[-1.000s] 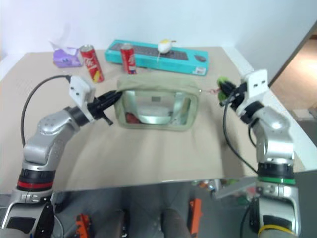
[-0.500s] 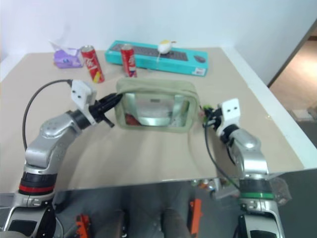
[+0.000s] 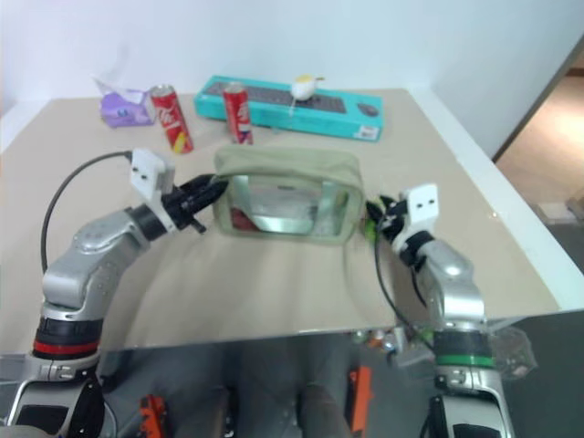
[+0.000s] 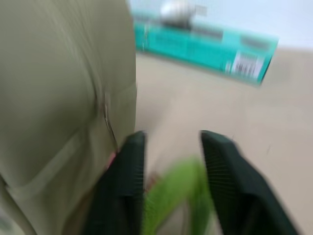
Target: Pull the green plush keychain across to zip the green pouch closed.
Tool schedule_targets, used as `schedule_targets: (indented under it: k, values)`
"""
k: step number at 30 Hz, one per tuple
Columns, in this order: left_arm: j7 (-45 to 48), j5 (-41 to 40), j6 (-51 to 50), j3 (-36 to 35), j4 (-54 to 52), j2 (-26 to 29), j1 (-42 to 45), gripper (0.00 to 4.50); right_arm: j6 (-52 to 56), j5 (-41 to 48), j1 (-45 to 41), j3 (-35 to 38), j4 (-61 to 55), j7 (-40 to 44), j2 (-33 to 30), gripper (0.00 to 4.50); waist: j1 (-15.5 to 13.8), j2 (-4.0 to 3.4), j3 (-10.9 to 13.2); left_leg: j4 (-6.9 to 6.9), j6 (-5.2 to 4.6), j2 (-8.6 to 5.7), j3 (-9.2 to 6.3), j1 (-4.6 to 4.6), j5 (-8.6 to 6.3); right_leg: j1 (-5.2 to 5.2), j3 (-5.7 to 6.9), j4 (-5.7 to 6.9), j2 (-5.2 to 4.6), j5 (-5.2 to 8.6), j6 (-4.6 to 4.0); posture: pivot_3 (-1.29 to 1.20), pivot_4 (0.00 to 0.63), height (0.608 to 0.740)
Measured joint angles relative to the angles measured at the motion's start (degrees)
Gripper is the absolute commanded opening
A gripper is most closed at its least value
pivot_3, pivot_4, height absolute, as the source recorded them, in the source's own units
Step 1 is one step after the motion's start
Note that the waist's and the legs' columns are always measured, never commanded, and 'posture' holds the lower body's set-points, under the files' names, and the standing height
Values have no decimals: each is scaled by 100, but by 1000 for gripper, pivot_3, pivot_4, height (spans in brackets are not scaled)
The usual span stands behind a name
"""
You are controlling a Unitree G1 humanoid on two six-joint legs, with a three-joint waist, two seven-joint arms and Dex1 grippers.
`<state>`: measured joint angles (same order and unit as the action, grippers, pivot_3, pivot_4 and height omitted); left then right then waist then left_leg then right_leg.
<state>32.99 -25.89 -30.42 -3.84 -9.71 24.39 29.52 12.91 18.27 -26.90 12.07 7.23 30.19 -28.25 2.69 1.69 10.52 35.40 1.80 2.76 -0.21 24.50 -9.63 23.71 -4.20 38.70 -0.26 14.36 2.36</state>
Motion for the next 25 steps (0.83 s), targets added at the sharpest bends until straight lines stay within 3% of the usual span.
schedule_targets:
  k: [4, 6, 16, 21, 25]
  values:
    - [79, -87, -23, -72, 73, 111, 38, 4040, 279, 292, -26, 289, -521, 114, -382, 4367, -2, 0, 0, -1, 0, 0, -2, 0, 0, 0, 2, 0, 0, 3, 0, 0, 150, 740]
    - [131, -123, -32, -125, 122, 172, 99, 4439, 463, 410, 81, 480, -744, 111, -559, 4500, -6, 0, 0, -1, 0, 0, -3, 0, 0, -2, 3, 0, -1, 3, 0, 0, 150, 740]
    - [150, -838, -206, -1199, 92, 595, 59, 4439, 1307, 1213, 1307, 1355, -1882, 532, -1231, 4500, 11, 0, 0, -2, -2, 6, -1, -4, -1, -2, 2, 0, 4, 5, -3, 0, 150, 740]
    - [778, -504, 208, -1170, -697, 1136, -2146, 4439, 1832, 1728, 2622, 1074, -3129, 1343, -1630, 4500, 34, -9, -11, -12, 1, 11, 17, -54, -32, -38, -11, 0, -1, 41, -10, 0, 150, 740]
    - [815, -142, 267, -555, -911, 1092, -2645, 4439, 1493, 1413, 2945, 409, -3323, 1655, -1622, 4500, -63, 11, 0, 12, 14, 10, 10, -26, -18, -34, -1, -2, -7, 45, -30, 0, 150, 740]
